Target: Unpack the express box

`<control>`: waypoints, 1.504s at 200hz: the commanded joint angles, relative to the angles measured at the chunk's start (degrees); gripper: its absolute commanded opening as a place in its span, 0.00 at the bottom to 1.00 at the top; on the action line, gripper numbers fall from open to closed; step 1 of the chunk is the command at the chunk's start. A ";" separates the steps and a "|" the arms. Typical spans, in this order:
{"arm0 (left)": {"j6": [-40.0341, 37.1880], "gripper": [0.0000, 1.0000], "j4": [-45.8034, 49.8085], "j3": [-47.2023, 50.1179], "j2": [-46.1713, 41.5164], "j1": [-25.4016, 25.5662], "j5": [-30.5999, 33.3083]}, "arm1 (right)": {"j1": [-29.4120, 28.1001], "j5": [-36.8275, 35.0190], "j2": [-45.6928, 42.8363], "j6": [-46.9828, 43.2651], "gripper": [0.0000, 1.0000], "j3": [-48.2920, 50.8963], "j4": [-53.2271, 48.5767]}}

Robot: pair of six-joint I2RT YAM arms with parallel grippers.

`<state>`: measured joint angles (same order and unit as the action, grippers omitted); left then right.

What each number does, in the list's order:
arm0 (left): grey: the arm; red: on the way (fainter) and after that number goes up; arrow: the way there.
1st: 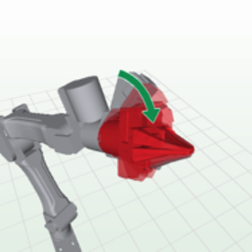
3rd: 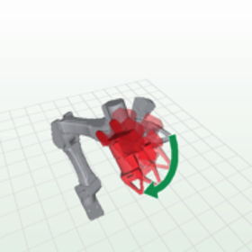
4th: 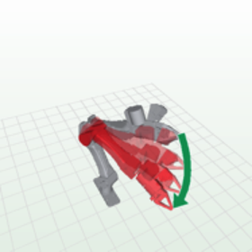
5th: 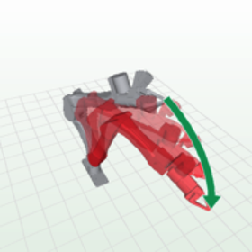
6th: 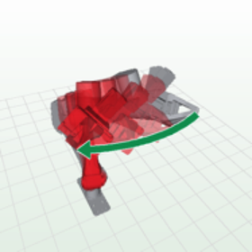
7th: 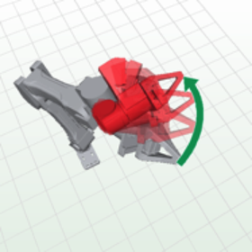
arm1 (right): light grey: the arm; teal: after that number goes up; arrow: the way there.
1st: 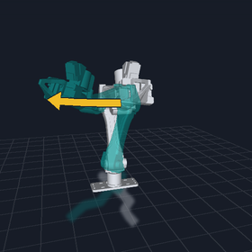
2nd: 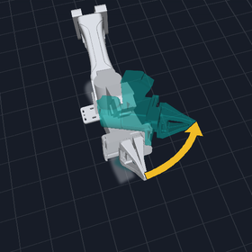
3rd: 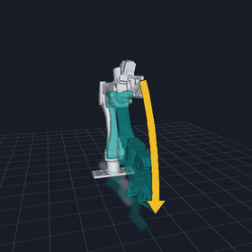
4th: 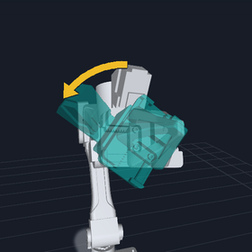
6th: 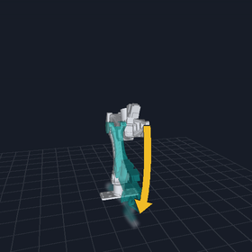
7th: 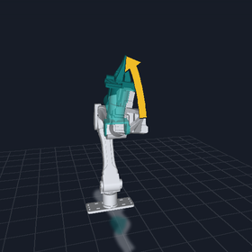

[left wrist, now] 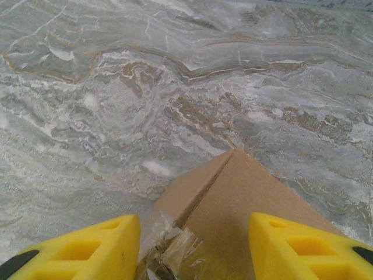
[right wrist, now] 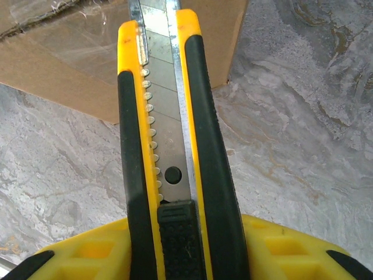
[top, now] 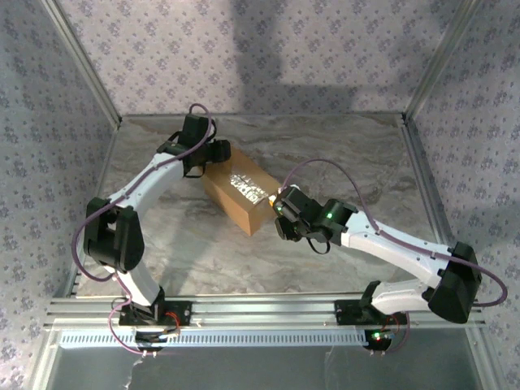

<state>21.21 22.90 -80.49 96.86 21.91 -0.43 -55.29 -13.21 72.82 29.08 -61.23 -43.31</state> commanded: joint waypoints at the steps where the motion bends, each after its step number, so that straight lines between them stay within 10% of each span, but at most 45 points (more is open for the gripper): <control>1: 3.13 0.54 4.89 -1.43 -1.04 -1.62 1.04 | -0.47 -2.08 -0.59 0.87 0.00 -1.76 0.25; 181: 9.52 0.55 7.02 15.57 -26.88 -5.92 -1.51 | -1.56 -3.49 -0.87 3.08 0.00 -1.61 0.00; 301: 20.84 0.53 0.04 36.01 -40.74 11.78 -0.54 | -1.84 -4.72 -0.39 5.15 0.00 -0.91 1.12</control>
<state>36.95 28.95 -47.31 57.95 30.22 -2.48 -56.77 -15.66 72.82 32.77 -61.23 -43.13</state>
